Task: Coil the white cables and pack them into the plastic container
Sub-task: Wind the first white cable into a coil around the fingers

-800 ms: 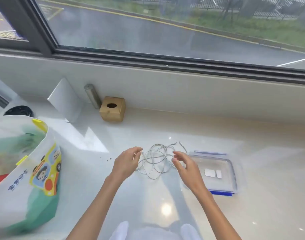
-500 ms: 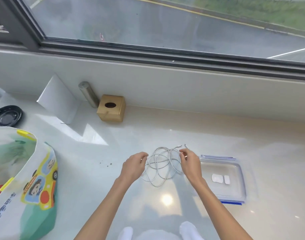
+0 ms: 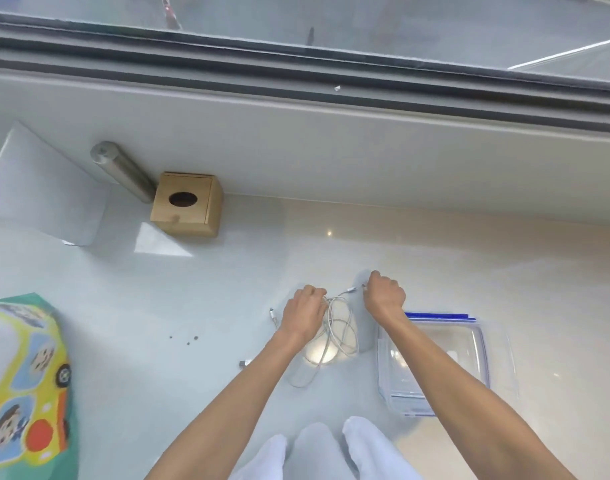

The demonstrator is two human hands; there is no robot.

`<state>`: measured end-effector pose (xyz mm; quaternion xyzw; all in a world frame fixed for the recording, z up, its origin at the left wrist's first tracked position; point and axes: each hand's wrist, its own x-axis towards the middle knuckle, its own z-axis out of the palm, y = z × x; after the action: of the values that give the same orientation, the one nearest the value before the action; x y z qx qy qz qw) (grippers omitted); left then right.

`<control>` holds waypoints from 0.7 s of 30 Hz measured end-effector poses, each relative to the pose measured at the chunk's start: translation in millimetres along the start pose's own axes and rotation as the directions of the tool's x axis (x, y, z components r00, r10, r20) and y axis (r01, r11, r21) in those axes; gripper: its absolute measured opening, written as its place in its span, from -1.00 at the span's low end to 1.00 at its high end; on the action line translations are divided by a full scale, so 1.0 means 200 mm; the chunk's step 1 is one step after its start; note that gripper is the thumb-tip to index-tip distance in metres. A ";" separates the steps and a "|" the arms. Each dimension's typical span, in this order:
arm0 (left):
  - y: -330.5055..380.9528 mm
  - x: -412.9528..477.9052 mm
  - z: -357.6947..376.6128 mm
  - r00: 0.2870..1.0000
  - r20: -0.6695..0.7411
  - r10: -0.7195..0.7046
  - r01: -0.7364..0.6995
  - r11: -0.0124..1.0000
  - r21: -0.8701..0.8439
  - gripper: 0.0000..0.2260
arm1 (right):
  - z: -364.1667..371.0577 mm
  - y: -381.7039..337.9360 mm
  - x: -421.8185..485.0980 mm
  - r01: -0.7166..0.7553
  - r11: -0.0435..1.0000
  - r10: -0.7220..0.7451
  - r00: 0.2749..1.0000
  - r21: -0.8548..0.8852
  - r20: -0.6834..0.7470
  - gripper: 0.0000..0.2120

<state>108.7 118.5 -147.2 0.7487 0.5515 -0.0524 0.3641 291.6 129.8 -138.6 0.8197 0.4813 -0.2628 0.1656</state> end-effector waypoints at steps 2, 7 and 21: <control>-0.03 0.01 0.06 1.000 -0.017 0.020 -0.018 0.996 0.090 -0.74 | 0.02 0.00 0.03 -0.010 1.000 0.010 1.000 0.020 0.030 -0.74; -0.10 0.00 0.13 0.987 -0.155 0.034 -0.010 0.989 0.151 -0.70 | 0.07 -0.04 0.04 0.080 0.984 -0.098 0.990 0.161 0.105 -0.79; -0.19 -0.19 0.03 0.959 -0.133 -0.252 0.216 0.948 -0.233 -0.68 | -0.09 -0.18 -0.24 -0.159 -0.013 -0.316 0.937 0.987 0.147 -0.87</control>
<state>62.4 89.4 -150.9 0.6355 0.6666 0.0255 0.3887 246.2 122.5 -97.2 0.6050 0.1613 -0.6673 -0.4033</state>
